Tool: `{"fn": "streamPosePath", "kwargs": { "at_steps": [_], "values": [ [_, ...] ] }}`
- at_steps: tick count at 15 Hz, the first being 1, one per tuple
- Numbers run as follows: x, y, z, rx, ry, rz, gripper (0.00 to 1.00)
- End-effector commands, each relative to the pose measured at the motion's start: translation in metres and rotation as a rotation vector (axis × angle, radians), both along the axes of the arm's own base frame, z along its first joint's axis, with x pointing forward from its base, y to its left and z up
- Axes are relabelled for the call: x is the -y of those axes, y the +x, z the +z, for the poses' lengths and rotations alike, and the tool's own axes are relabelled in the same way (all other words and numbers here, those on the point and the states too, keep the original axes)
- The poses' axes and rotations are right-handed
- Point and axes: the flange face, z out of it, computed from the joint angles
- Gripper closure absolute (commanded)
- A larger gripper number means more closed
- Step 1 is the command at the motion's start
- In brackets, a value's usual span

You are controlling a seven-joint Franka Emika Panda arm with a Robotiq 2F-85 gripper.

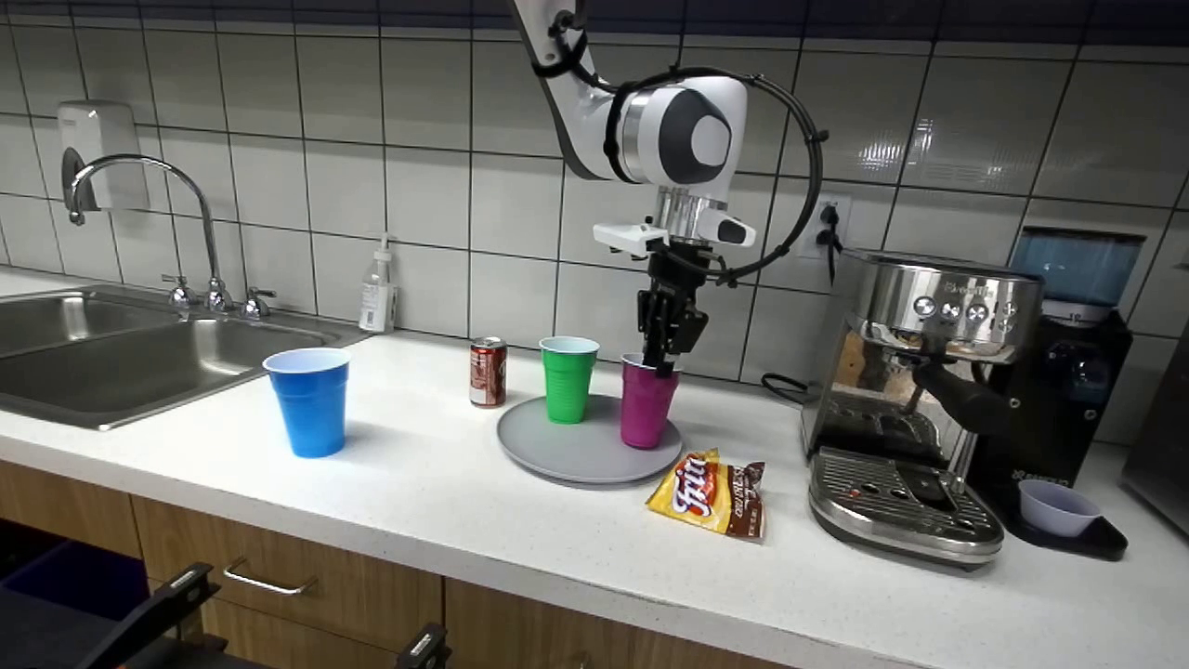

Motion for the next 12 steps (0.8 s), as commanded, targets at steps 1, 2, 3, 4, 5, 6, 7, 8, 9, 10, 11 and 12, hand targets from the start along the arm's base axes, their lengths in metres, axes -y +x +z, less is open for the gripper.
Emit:
{"fn": "streamPosePath", "kwargs": {
  "at_steps": [1,2,3,4,5,6,7,8,9,10,11,12],
  "values": [
    [0.007,-0.003,0.013,0.000,0.031,0.011,0.28],
    [0.008,-0.004,0.014,0.001,0.032,0.010,0.22],
    [0.009,-0.006,0.016,0.003,0.032,0.008,0.13],
    [0.009,-0.008,0.018,0.005,0.032,0.008,0.07],
    [0.010,-0.010,0.021,0.007,0.032,0.009,0.00],
    [0.010,-0.012,0.023,0.010,0.032,0.011,0.00],
    [0.010,-0.015,0.027,0.012,0.033,0.017,0.00],
    [0.008,-0.018,0.031,0.015,0.034,0.026,0.00],
    [0.007,-0.021,0.034,0.017,0.035,0.034,0.00],
    [0.003,-0.023,0.036,0.019,0.037,0.044,0.00],
    [-0.001,-0.027,0.039,0.021,0.037,0.055,0.00],
    [-0.004,-0.030,0.041,0.022,0.038,0.065,0.00]
  ]
}}
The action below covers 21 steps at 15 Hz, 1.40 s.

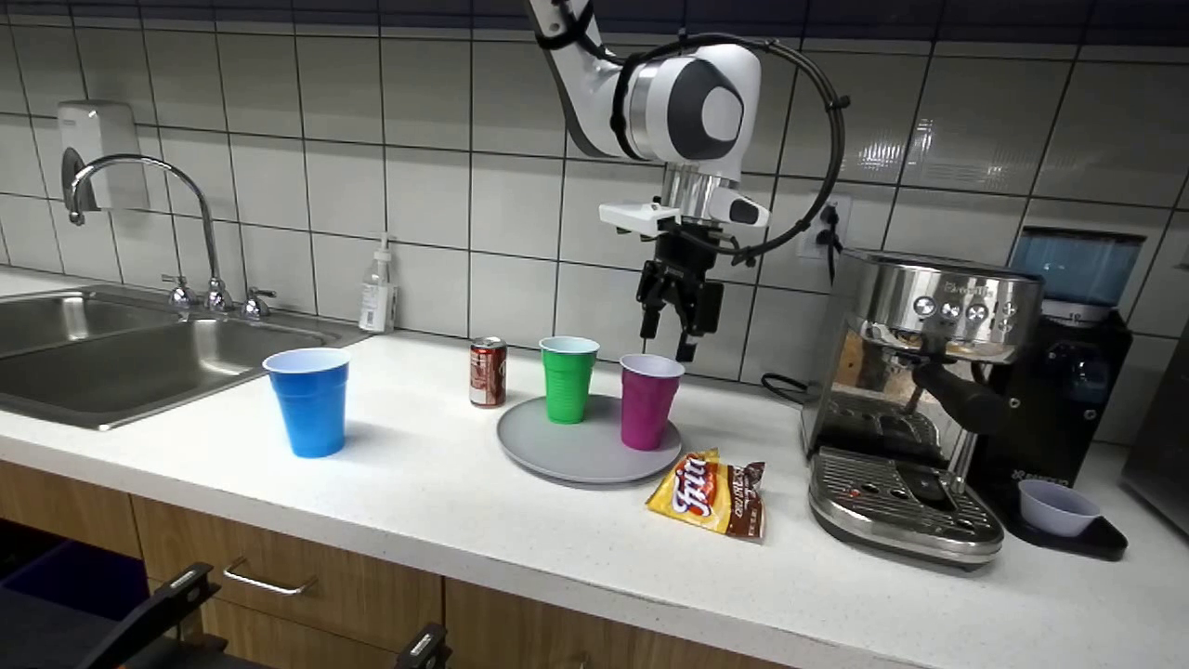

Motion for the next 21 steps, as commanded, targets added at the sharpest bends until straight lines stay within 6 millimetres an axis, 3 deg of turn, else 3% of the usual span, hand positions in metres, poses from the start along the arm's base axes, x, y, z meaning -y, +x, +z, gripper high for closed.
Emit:
{"fn": "streamPosePath", "kwargs": {
  "at_steps": [1,6,12,21],
  "values": [
    [-0.016,-0.023,0.018,0.004,0.029,0.053,0.00],
    [-0.051,-0.049,0.021,-0.007,0.042,0.106,0.00],
    [-0.106,-0.080,0.024,-0.029,0.054,0.172,0.00],
    [-0.178,-0.114,0.030,-0.014,0.026,0.329,0.00]
  ]
}}
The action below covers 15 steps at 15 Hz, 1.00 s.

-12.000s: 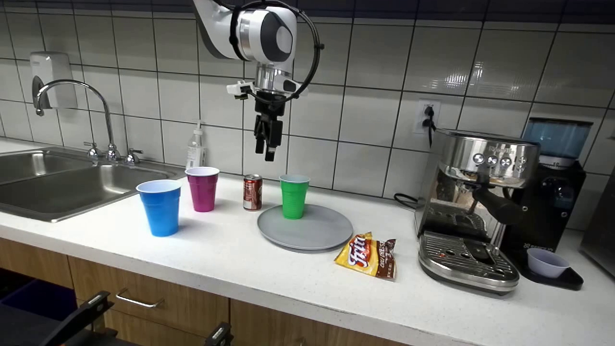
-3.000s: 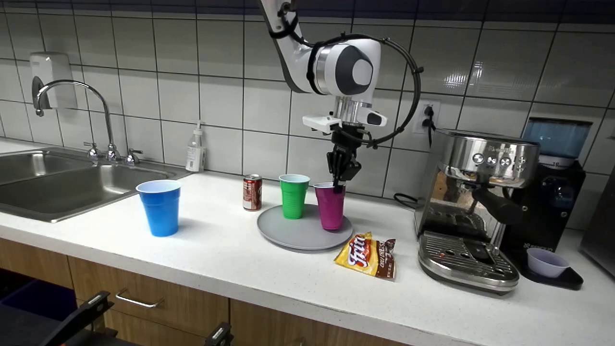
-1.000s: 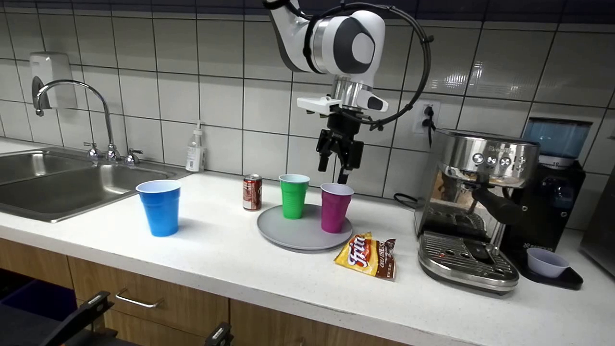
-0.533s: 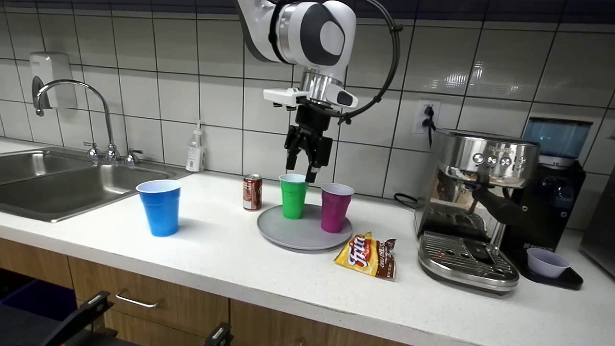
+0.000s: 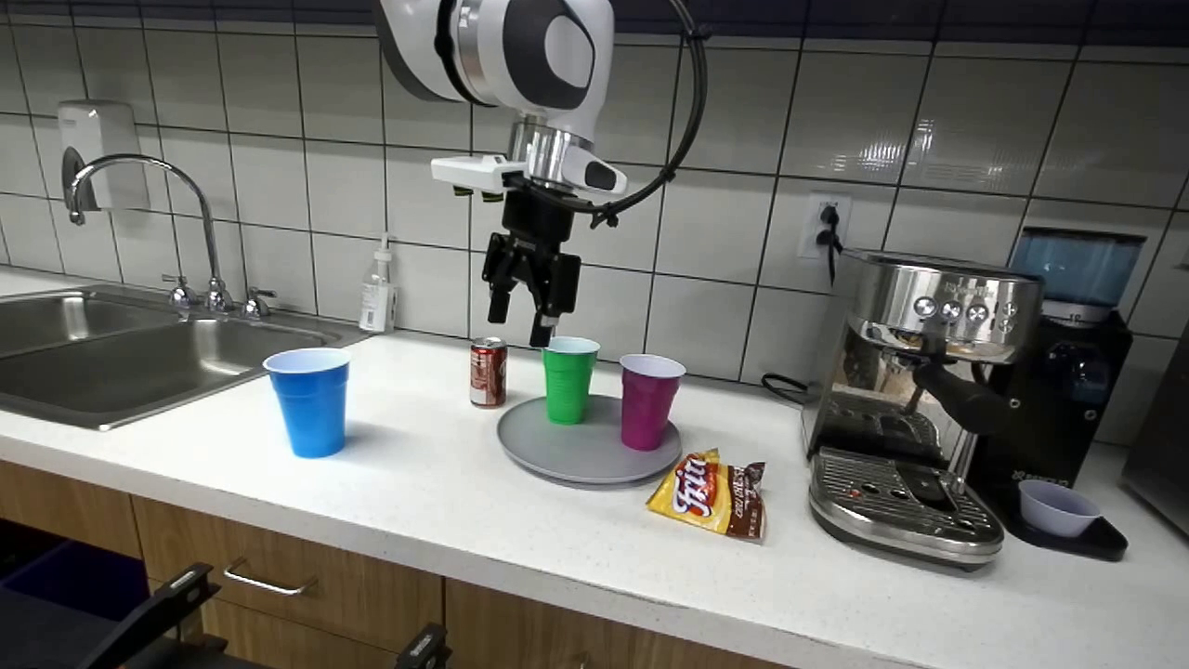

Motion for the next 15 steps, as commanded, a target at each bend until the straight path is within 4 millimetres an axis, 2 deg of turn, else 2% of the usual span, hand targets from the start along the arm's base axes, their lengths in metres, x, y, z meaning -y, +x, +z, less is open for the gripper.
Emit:
{"fn": "streamPosePath", "kwargs": {
  "at_steps": [1,15],
  "values": [
    [-0.026,-0.021,0.009,0.032,-0.016,0.052,0.00],
    [-0.124,-0.064,-0.001,0.055,-0.023,0.221,0.00]
  ]
}}
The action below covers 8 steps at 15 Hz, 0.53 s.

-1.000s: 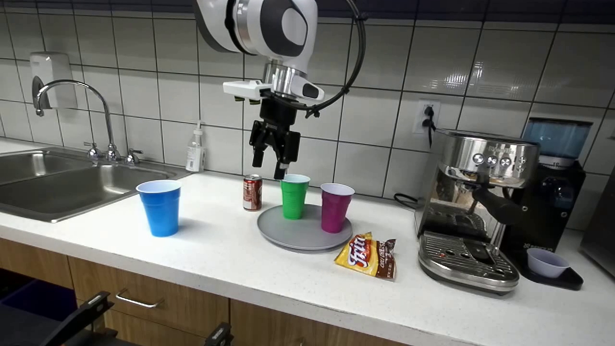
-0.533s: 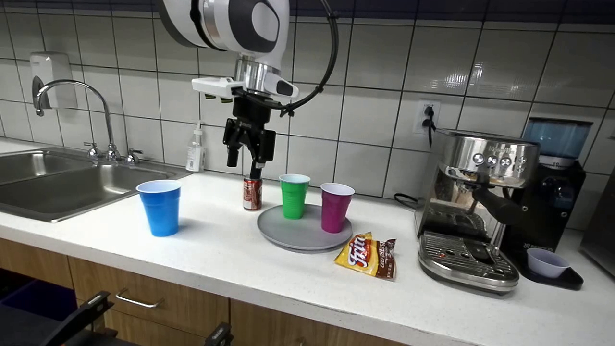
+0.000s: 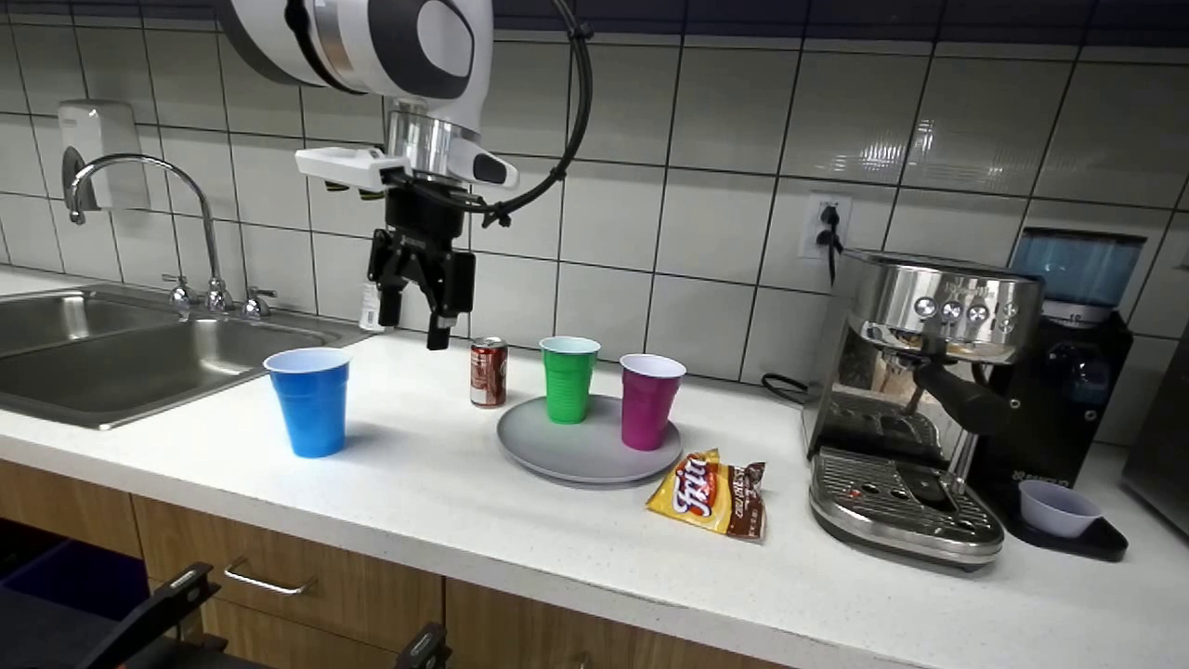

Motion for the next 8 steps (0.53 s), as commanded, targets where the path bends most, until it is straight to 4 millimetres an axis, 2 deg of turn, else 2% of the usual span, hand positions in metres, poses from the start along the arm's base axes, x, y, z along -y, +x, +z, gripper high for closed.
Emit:
{"fn": "streamPosePath", "kwargs": {
  "at_steps": [1,8],
  "values": [
    [-0.026,-0.014,0.002,0.036,-0.016,0.022,0.00],
    [-0.063,-0.018,-0.010,0.056,-0.036,0.026,0.00]
  ]
}}
